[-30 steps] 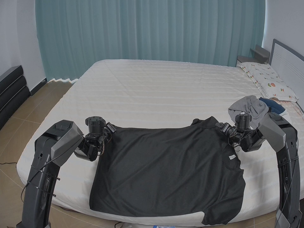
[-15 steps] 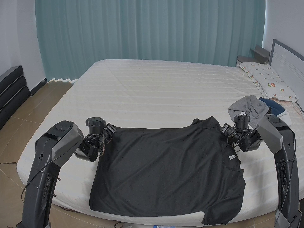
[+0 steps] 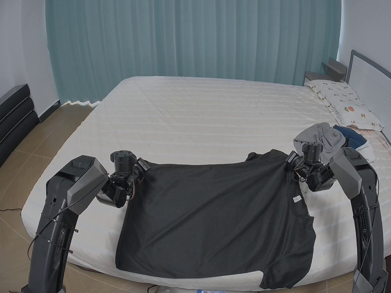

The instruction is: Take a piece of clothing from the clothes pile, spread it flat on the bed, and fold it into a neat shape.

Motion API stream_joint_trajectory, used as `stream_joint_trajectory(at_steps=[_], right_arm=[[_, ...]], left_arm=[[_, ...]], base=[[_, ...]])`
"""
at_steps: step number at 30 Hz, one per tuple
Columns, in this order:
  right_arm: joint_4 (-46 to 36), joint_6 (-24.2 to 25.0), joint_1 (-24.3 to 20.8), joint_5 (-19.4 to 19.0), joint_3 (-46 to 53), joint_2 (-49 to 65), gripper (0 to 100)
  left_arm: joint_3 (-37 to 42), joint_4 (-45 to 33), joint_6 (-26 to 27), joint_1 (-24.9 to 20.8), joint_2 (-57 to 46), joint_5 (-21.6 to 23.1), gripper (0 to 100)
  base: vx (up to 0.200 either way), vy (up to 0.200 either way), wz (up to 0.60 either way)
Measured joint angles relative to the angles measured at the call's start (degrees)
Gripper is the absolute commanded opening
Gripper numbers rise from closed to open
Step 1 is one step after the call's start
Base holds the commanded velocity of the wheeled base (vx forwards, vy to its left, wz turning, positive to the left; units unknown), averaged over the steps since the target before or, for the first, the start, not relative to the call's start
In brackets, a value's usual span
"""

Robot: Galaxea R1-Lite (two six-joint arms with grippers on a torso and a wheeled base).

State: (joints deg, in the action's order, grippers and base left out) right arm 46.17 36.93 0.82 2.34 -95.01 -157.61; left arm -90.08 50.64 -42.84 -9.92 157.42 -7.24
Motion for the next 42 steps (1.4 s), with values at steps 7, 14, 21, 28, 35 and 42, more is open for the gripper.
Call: stream_joint_trajectory(at_steps=[7, 14, 21, 28, 35, 42], right_arm=[[2.7, -0.1, -0.2, 0.1, -0.1, -0.4, 0], [4.7, -0.4, -0.3, 1.9, 0.0, -0.5, 0], [7.3, -0.7, -0.4, 2.5, 0.5, -0.9, 0], [6.9, -0.8, -0.7, 2.5, 0.8, -1.8, 100], [6.5, -0.8, -1.3, 2.4, 1.9, -1.9, 100], [6.9, 0.7, -1.1, 1.7, 11.3, 3.1, 100]], left_arm=[[-2.9, 1.9, 0.0, 0.1, 0.8, -4.2, 0], [-1.8, 2.0, -0.5, 0.5, 1.2, -4.8, 0], [-0.7, 2.1, -0.6, 0.9, 1.2, -6.2, 0], [-0.4, 1.6, -0.5, 0.9, 1.2, -6.1, 100], [-0.2, 2.0, -0.4, 0.6, 1.2, -6.0, 100], [4.9, 3.2, -0.9, 0.8, -1.6, -5.9, 100]], base=[[0.000, 0.000, 0.00], [0.000, 0.000, 0.00], [0.000, 0.000, 0.00], [0.000, 0.000, 0.00], [0.000, 0.000, 0.00], [0.000, 0.000, 0.00]])
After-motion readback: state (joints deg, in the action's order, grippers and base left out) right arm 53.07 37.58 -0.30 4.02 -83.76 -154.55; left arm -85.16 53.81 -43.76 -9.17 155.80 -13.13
